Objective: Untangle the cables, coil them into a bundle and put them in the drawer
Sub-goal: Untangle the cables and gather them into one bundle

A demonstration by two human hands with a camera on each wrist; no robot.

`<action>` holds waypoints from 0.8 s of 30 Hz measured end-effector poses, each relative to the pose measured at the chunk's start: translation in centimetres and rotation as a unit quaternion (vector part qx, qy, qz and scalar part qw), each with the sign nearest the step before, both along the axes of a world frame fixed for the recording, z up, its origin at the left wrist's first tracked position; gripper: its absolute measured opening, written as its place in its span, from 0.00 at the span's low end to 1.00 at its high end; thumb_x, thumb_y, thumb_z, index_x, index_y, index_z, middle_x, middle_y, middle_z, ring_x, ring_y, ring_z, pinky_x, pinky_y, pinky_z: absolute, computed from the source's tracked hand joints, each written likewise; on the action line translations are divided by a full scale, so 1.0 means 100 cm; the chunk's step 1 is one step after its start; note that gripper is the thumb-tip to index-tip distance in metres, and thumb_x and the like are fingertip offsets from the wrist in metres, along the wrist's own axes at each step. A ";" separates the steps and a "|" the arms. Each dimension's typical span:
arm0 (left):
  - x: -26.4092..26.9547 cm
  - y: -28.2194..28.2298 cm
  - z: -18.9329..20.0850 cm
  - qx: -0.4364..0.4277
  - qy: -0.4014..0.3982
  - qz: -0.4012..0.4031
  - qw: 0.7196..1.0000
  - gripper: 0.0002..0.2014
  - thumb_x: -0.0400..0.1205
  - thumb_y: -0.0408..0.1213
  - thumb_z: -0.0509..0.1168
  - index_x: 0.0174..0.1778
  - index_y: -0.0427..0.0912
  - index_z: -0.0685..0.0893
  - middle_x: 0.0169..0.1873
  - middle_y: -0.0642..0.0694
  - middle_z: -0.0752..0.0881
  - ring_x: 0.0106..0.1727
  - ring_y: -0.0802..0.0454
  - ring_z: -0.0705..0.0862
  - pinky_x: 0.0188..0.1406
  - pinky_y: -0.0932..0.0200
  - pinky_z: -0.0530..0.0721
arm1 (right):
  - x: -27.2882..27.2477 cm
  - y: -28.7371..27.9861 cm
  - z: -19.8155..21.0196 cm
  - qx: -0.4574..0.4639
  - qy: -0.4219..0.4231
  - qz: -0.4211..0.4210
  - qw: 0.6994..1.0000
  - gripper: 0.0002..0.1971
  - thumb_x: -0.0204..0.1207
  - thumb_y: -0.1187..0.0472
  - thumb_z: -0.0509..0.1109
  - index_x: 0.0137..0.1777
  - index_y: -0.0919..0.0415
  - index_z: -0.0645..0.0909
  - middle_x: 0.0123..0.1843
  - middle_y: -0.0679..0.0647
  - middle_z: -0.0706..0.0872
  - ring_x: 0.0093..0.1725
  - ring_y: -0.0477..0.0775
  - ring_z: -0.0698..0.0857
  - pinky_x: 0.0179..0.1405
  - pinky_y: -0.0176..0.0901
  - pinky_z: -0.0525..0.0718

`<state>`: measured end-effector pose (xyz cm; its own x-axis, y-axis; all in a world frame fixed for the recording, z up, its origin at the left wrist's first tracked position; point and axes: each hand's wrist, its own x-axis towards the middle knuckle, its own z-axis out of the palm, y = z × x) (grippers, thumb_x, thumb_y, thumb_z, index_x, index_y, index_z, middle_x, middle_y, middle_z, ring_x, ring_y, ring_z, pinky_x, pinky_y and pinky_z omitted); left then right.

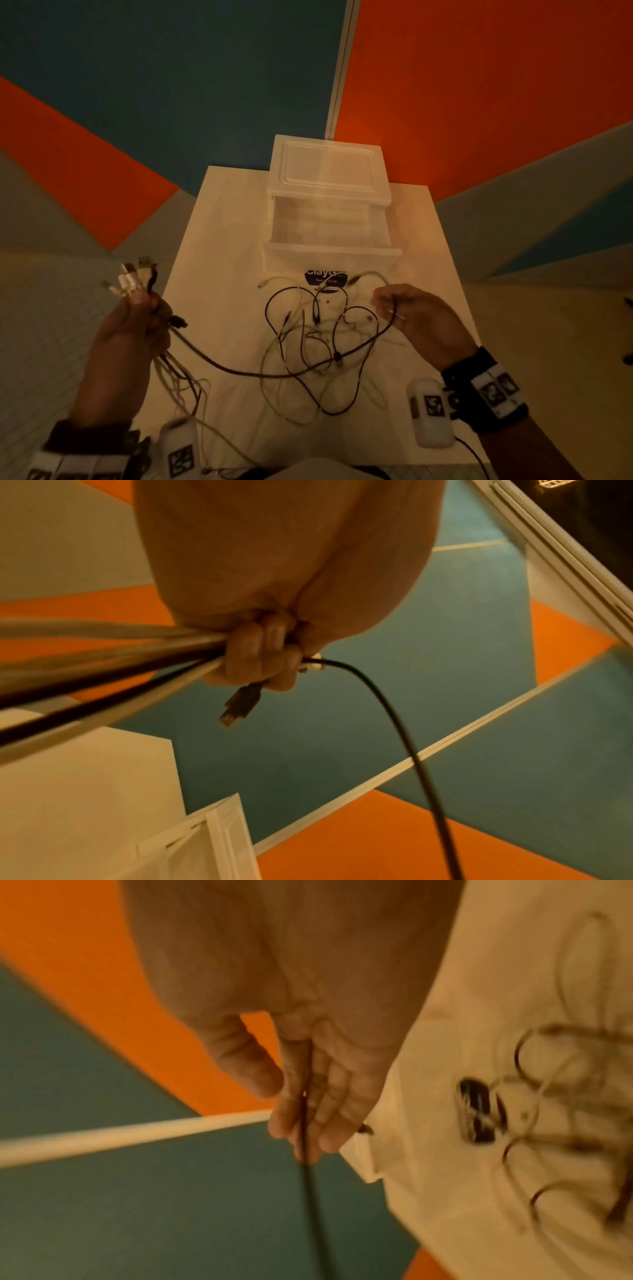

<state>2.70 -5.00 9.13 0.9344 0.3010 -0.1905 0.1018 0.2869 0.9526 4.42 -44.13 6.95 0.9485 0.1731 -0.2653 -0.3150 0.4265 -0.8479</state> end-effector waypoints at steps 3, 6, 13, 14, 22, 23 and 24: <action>-0.003 0.006 -0.006 0.012 0.020 0.012 1.000 0.14 0.89 0.37 0.53 0.39 0.47 0.78 0.25 0.55 0.78 0.21 0.62 0.68 0.28 0.55 0.56 | 0.002 -0.014 0.019 0.145 0.022 -0.105 0.984 0.17 0.60 0.66 0.74 0.51 0.70 0.84 0.45 0.63 0.87 0.41 0.55 0.88 0.47 0.47 0.89; -0.008 -0.003 -0.008 0.047 0.029 -0.040 0.998 0.13 0.88 0.38 0.55 0.39 0.42 0.78 0.25 0.53 0.80 0.21 0.62 0.69 0.22 0.59 0.57 | 0.003 -0.022 0.026 0.081 0.063 -0.127 0.986 0.08 0.72 0.68 0.65 0.51 0.64 0.77 0.32 0.56 0.81 0.19 0.45 0.71 0.22 0.37 0.77; -0.010 -0.060 -0.018 0.125 0.072 -0.225 0.964 0.20 0.88 0.46 0.53 0.41 0.41 0.87 0.34 0.24 0.81 0.19 0.57 0.58 0.19 0.62 0.53 | -0.025 0.027 0.031 -0.220 -0.016 0.024 0.975 0.12 0.85 0.61 0.58 0.56 0.66 0.81 0.24 0.50 0.61 0.23 0.46 0.58 0.24 0.38 0.56; -0.010 -0.069 -0.014 0.105 0.065 -0.220 0.968 0.19 0.87 0.45 0.54 0.41 0.40 0.85 0.36 0.26 0.83 0.19 0.57 0.58 0.19 0.60 0.53 | -0.031 0.038 0.034 -0.243 -0.047 0.044 0.968 0.11 0.87 0.62 0.56 0.56 0.64 0.80 0.25 0.50 0.61 0.24 0.47 0.57 0.23 0.38 0.57; -0.017 -0.107 0.002 -0.063 0.043 -0.233 0.970 0.12 0.84 0.43 0.57 0.43 0.38 0.75 0.31 0.46 0.75 0.27 0.56 0.66 0.24 0.62 0.65 | -0.062 0.099 0.043 -0.450 -0.200 0.151 0.857 0.11 0.83 0.46 0.55 0.45 0.44 0.76 0.32 0.54 0.78 0.31 0.57 0.75 0.33 0.54 0.73; -0.019 -0.110 0.003 -0.073 0.045 -0.234 0.968 0.12 0.82 0.43 0.58 0.44 0.37 0.75 0.31 0.47 0.74 0.27 0.56 0.66 0.24 0.62 0.66 | -0.062 0.103 0.043 -0.465 -0.212 0.152 0.846 0.11 0.83 0.45 0.55 0.43 0.44 0.75 0.29 0.50 0.76 0.27 0.50 0.72 0.30 0.52 0.71; -0.020 -0.113 0.003 -0.080 0.049 -0.233 0.968 0.12 0.81 0.44 0.59 0.46 0.36 0.76 0.31 0.47 0.74 0.28 0.56 0.67 0.25 0.62 0.66 | -0.061 0.105 0.043 -0.475 -0.220 0.155 0.838 0.11 0.83 0.45 0.55 0.42 0.44 0.74 0.26 0.47 0.74 0.25 0.48 0.70 0.29 0.49 0.68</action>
<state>0.68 -16.30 9.45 0.9367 -0.1888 -0.2950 0.3435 0.3309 0.8789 -1.68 -33.58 11.29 0.9391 0.3385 -0.0589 0.1468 -0.5502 -0.8220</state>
